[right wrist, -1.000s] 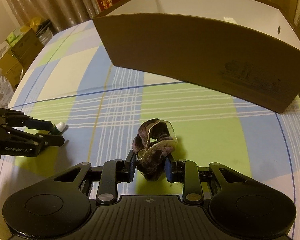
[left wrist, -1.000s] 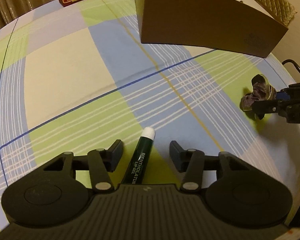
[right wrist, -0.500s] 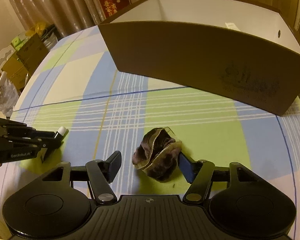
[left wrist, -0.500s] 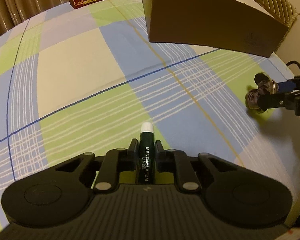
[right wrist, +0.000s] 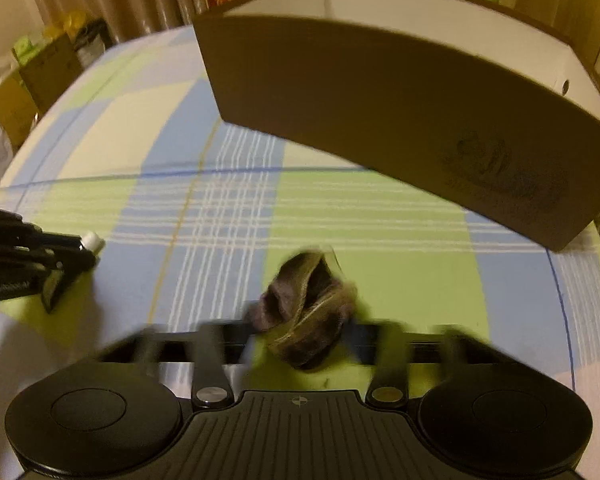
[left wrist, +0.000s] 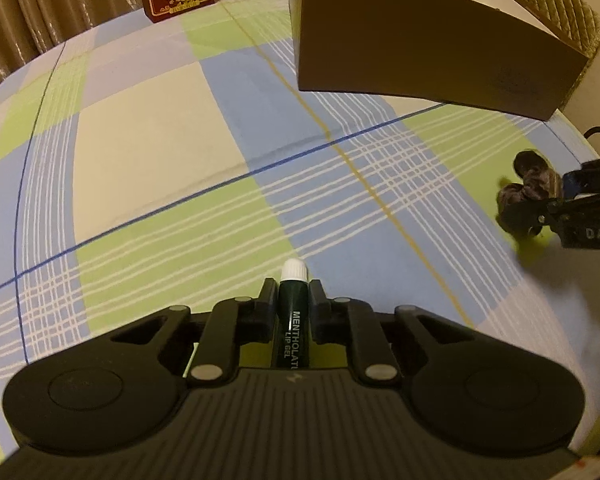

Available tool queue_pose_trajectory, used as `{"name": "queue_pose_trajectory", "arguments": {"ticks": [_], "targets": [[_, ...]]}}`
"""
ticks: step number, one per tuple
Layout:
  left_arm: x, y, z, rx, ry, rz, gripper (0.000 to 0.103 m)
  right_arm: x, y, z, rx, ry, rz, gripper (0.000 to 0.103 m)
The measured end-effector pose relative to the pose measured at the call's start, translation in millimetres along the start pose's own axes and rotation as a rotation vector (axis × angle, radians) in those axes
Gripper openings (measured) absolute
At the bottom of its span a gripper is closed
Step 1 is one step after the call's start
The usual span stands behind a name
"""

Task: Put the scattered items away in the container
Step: 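Grasp the green lip balm tube with the left tool while the right tool grasps the brown hair tie, then carry the lip balm and hair tie with both tools into the brown box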

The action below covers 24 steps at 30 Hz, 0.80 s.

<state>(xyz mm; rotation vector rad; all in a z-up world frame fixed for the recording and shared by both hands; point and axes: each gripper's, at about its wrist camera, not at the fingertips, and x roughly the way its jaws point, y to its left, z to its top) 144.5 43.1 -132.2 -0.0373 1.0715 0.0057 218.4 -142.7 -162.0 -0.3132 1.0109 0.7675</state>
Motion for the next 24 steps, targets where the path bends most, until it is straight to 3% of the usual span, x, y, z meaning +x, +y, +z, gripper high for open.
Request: {"name": "queue_pose_trajectory", "arguments": {"ticks": [8, 24], "targets": [[-7, -7, -6, -0.01, 0.011, -0.016, 0.012, -21, -13, -6, 0.032, -0.026, 0.036, 0.023], [-41, -44, 14, 0.019, -0.073, -0.023, 0.012, -49, -38, -5, 0.052, -0.063, 0.076, 0.023]]}}
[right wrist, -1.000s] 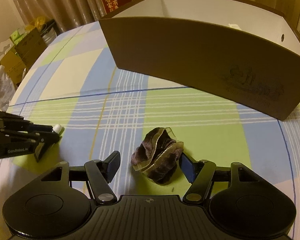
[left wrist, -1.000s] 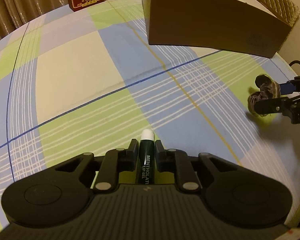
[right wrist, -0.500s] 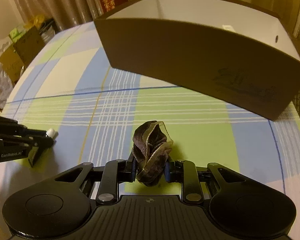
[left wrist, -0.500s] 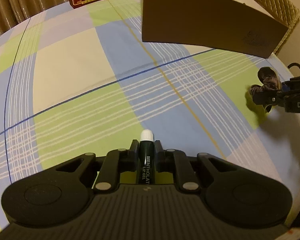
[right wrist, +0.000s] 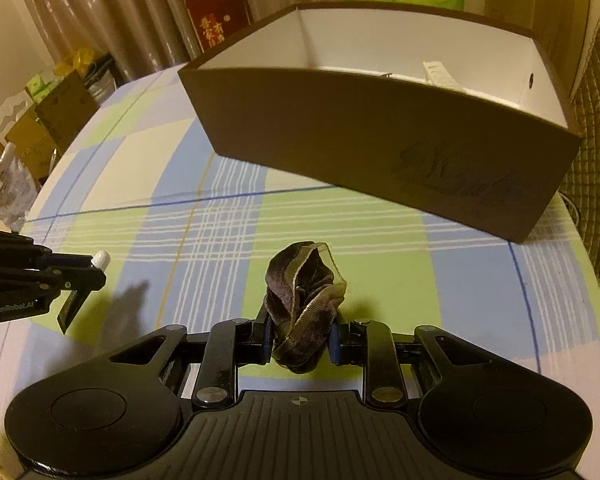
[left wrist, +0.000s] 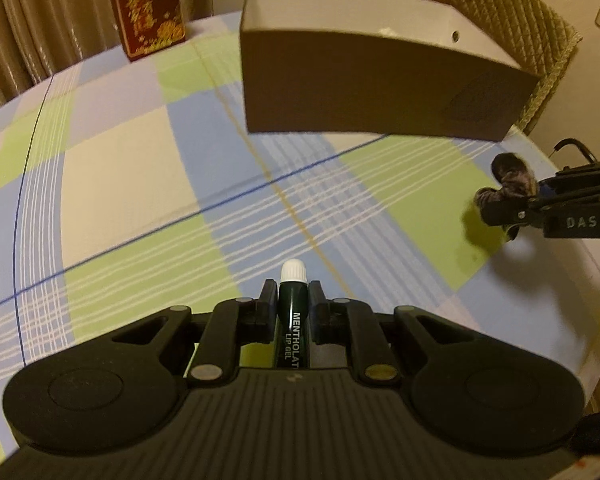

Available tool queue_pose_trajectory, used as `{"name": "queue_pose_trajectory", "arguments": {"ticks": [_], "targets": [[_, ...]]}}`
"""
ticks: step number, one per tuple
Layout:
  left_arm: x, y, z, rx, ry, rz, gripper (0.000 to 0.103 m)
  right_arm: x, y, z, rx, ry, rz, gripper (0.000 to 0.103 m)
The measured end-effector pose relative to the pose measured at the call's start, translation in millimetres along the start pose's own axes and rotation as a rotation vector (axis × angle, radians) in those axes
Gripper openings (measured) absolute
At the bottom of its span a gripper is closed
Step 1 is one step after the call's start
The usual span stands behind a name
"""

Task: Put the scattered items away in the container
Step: 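Carry the lip balm and hair tie with both tools into the brown box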

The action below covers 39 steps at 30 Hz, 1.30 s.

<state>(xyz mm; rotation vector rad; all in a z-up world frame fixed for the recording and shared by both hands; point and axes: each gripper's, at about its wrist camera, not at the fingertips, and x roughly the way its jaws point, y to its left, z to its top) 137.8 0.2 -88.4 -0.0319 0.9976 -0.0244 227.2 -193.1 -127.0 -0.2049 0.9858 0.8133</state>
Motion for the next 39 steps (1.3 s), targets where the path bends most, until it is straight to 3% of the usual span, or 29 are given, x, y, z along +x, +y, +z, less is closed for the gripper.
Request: {"name": "queue_pose_trajectory", "arguments": {"ticks": [22, 39], "targets": [[-36, -32, 73, 0.063, -0.178, -0.049, 0.012, -43, -26, 38, -0.067, -0.117, 0.042, 0.023], [-34, -42, 176, 0.132, -0.308, -0.083, 0.012, -59, -48, 128, -0.103, -0.258, 0.057, 0.023]]}}
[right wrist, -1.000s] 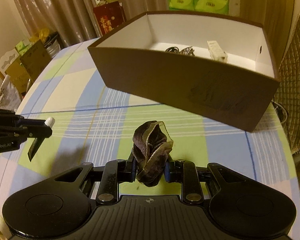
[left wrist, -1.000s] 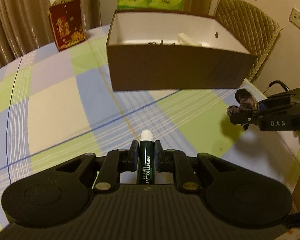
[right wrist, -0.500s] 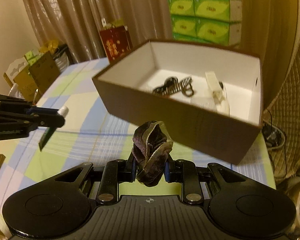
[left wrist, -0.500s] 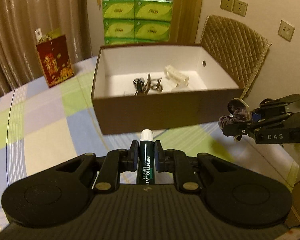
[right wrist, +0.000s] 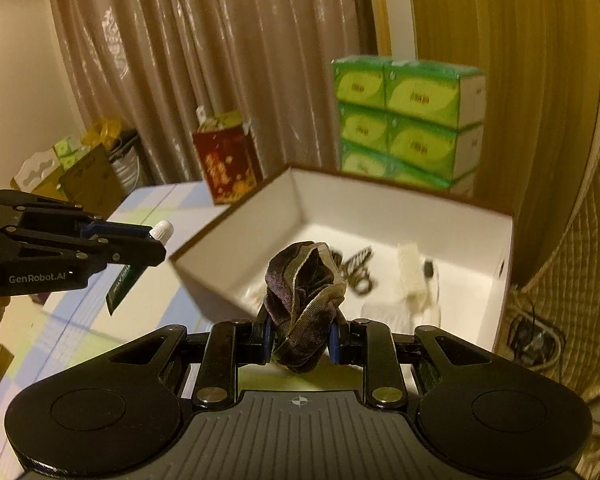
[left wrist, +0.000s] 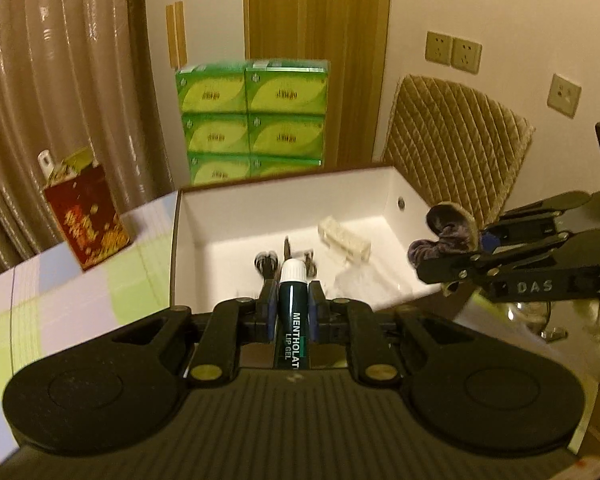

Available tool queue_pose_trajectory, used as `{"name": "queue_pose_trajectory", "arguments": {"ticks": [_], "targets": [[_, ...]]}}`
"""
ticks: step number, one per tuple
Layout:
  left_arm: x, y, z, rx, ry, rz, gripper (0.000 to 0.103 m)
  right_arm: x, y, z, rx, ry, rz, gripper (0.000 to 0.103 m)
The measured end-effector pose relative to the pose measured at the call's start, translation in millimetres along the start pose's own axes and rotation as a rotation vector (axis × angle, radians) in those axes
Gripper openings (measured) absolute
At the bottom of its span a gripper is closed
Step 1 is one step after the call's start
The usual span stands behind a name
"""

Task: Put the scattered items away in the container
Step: 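Carry the lip balm and hair tie with both tools into the brown box, then open both tools to drop the lip balm and hair tie inside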

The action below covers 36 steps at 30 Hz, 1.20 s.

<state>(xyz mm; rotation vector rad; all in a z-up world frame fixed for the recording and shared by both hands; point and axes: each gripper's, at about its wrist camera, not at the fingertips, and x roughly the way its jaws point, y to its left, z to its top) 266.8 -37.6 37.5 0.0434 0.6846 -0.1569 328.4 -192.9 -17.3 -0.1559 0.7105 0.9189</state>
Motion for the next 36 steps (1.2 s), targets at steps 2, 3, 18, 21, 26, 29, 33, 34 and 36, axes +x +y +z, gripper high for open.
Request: {"name": "queue_pose_trajectory", "arguments": {"ticks": [2, 3, 18, 21, 26, 29, 33, 34, 36], "targets": [[11, 3, 13, -0.011, -0.004, -0.008, 0.012, 10, -6, 11, 0.001, -0.002, -0.007, 0.023], [16, 3, 18, -0.012, -0.005, -0.01, 0.012, 14, -10, 16, 0.003, -0.001, -0.008, 0.023], [151, 45, 61, -0.089, 0.146, 0.028, 0.012, 129, -79, 57, 0.064, 0.17, -0.043, 0.023], [176, 51, 60, -0.087, 0.181, 0.049, 0.012, 146, -88, 57, 0.074, 0.197, -0.045, 0.023], [211, 57, 52, -0.081, 0.243, 0.077, 0.012, 166, -96, 56, 0.08, 0.234, -0.038, 0.023], [227, 59, 48, -0.077, 0.265, 0.086, 0.012, 174, -99, 54, 0.077, 0.249, -0.038, 0.023], [242, 61, 43, -0.078, 0.292, 0.084, 0.012, 180, -102, 51, 0.082, 0.257, -0.042, 0.023], [243, 60, 42, -0.072, 0.296, 0.087, 0.012, 181, -103, 51, 0.082, 0.257, -0.043, 0.023], [246, 59, 41, -0.055, 0.298, 0.096, 0.014, 182, -105, 51, 0.082, 0.259, -0.045, 0.023]]}}
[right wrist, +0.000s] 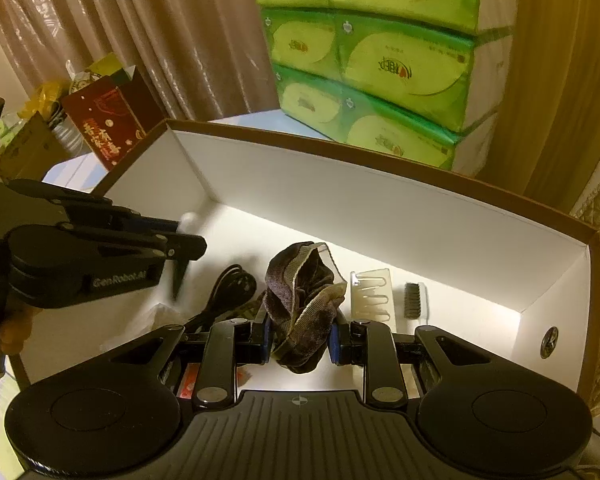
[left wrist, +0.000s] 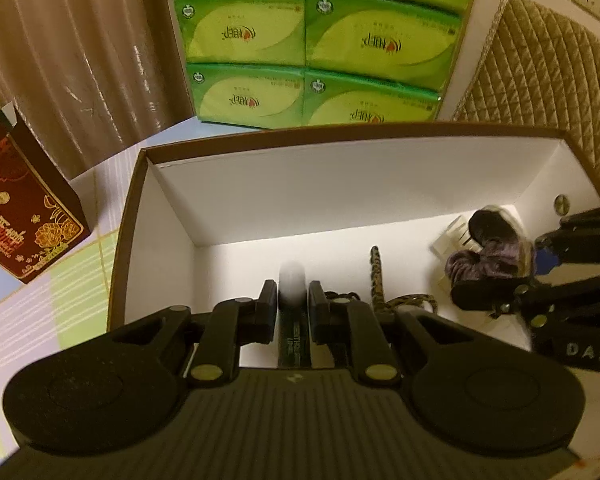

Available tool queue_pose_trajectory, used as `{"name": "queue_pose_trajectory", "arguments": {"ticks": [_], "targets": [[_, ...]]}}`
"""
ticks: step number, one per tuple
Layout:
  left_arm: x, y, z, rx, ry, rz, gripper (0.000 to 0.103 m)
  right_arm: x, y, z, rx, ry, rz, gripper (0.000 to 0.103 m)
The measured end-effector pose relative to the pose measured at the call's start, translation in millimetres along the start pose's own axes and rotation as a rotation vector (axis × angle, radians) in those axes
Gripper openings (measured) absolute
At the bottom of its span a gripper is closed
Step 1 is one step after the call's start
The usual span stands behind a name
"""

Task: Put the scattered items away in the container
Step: 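Open both tools to drop the lip balm and hair tie inside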

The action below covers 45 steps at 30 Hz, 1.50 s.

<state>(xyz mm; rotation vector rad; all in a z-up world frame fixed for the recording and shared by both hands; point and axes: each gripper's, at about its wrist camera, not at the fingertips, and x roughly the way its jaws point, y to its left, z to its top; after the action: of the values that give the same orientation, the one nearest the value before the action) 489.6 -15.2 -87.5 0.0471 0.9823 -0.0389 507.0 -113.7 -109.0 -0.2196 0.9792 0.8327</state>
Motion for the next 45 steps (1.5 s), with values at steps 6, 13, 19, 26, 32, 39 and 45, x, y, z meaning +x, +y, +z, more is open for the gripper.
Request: {"name": "queue_pose_trajectory", "arguments": {"ticks": [6, 13, 19, 26, 32, 39, 45], "targets": [[-2, 1, -1, 0.002, -0.004, -0.005, 0.014, -1, 0, -2, -0.013, 0.008, -0.007, 0.023], [-17, 5, -4, -0.031, -0.027, -0.022, 0.014, -3, 3, -4, -0.044, -0.009, -0.04, 0.027], [-36, 7, -11, -0.037, -0.048, -0.012, 0.02, -13, 6, -5, -0.069, -0.044, -0.052, 0.071], [-55, 8, -21, -0.051, -0.063, -0.016, 0.034, -22, 8, -12, -0.069, -0.023, -0.065, 0.081], [-74, 3, -27, -0.057, -0.074, -0.012, 0.051, -36, 13, -23, -0.08, -0.022, -0.085, 0.094], [-96, -9, -34, -0.049, -0.087, 0.007, 0.069, -61, 20, -36, -0.042, -0.056, -0.108, 0.101], [-114, -18, -40, -0.06, -0.1, 0.022, 0.081, -85, 25, -48, -0.009, -0.1, -0.13, 0.101]]}}
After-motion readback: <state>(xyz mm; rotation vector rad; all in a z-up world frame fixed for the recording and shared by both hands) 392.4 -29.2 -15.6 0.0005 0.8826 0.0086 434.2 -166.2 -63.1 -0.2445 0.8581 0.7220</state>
